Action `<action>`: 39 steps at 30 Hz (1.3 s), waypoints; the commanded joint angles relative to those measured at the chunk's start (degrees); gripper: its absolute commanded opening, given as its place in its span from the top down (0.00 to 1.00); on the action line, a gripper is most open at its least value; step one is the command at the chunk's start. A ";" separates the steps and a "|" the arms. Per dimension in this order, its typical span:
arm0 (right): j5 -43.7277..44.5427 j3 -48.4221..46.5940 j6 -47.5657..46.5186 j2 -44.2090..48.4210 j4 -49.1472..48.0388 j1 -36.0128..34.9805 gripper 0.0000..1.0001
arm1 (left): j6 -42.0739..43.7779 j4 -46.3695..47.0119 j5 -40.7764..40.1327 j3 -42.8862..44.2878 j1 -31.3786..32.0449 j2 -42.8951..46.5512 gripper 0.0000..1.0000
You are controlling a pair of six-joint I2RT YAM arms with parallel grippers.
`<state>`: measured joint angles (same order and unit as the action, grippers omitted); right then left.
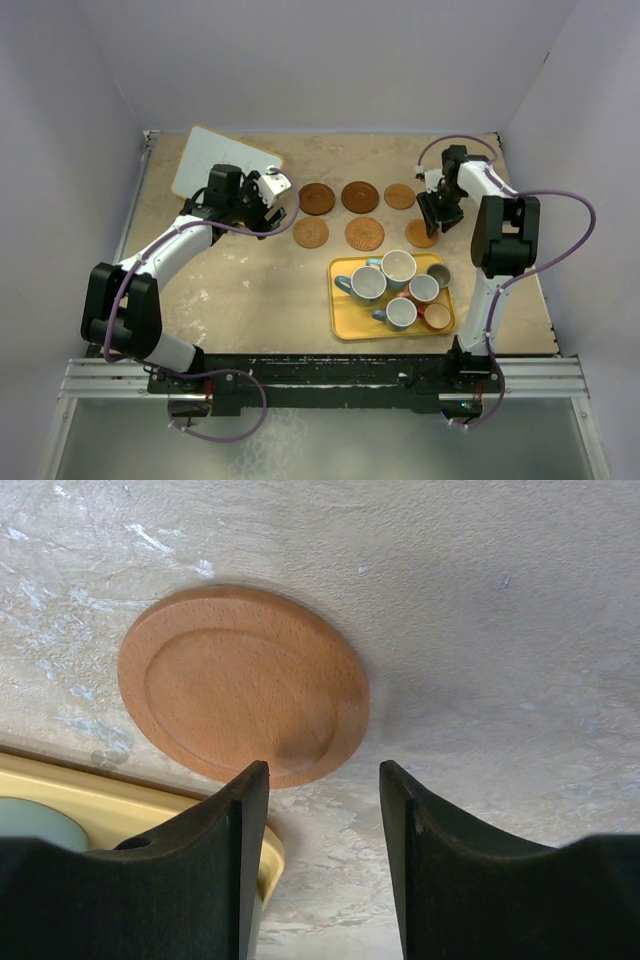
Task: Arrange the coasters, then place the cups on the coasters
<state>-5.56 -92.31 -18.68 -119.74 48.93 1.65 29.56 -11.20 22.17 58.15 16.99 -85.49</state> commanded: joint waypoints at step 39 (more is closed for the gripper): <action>0.04 -7.87 11.26 -8.29 -5.33 -4.36 0.62 | -0.08 1.27 2.25 -0.29 -0.10 0.15 0.21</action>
<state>-6.68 -99.24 -8.49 -125.51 45.71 -2.24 29.56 -11.42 22.57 58.15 16.99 -85.49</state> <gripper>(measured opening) 0.386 0.795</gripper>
